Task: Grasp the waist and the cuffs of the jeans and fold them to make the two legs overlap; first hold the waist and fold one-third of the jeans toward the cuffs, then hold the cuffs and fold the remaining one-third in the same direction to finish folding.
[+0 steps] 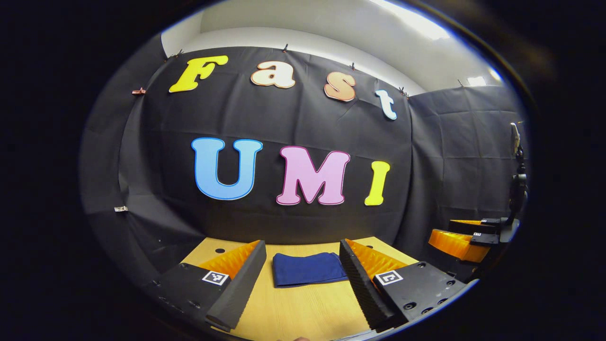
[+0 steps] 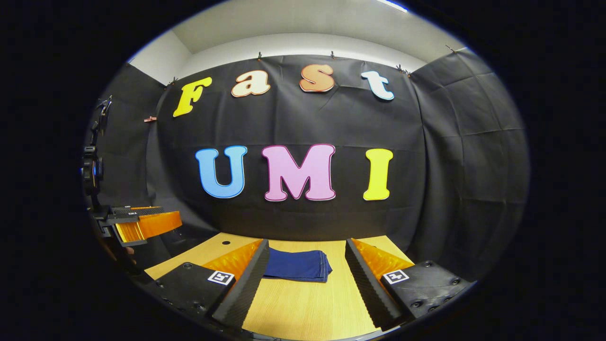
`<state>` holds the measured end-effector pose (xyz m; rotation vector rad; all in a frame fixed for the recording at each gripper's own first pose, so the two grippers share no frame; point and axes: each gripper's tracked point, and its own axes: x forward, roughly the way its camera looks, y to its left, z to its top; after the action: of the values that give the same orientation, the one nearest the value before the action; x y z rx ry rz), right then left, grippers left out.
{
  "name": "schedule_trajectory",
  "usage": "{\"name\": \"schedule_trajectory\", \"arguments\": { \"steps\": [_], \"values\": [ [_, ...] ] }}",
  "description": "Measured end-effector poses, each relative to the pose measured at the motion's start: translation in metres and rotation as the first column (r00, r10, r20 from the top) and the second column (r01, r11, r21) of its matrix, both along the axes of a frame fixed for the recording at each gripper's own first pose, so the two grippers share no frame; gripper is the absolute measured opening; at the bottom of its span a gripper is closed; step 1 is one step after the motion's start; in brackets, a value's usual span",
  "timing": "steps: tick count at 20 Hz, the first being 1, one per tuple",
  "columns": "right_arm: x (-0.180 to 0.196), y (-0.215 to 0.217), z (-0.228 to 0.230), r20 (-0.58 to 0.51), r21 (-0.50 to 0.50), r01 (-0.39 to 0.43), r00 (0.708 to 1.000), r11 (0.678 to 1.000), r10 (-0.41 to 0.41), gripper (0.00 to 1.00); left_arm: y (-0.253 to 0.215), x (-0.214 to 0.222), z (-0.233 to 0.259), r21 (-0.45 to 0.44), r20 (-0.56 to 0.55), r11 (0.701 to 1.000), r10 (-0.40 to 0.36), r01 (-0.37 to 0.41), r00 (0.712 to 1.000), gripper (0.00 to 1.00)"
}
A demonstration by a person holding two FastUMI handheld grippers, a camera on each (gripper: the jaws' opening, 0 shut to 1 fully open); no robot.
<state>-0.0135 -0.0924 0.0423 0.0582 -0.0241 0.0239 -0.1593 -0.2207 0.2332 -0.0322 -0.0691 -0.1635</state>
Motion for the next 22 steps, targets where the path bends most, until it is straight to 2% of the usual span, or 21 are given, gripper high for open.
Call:
{"name": "schedule_trajectory", "arguments": {
  "steps": [2, 7, 15, 22],
  "values": [
    [0.000, 0.003, 0.002, 0.007, 0.004, -0.005, 1.000, 1.000, 0.005, 0.98, 0.003, -0.002, 0.002, 0.003, 0.011, 1.000, 0.007, -0.007, 1.000, 0.94],
    [0.000, 0.012, 0.012, 0.041, -0.002, -0.022, 0.999, 1.000, 0.022, 0.98, 0.006, -0.003, 0.000, -0.012, 0.011, 1.000, 0.017, -0.017, 1.000, 0.96],
    [0.002, 0.016, 0.019, 0.084, -0.008, -0.007, 0.996, 1.000, 0.008, 0.97, 0.014, -0.001, 0.007, -0.026, 0.053, 0.999, 0.027, -0.026, 0.998, 0.96],
    [0.010, 0.022, 0.018, 0.085, -0.004, -0.013, 0.996, 1.000, 0.013, 0.97, 0.017, 0.003, -0.004, -0.006, 0.020, 0.999, 0.036, -0.036, 0.999, 0.96]
  ]
}}
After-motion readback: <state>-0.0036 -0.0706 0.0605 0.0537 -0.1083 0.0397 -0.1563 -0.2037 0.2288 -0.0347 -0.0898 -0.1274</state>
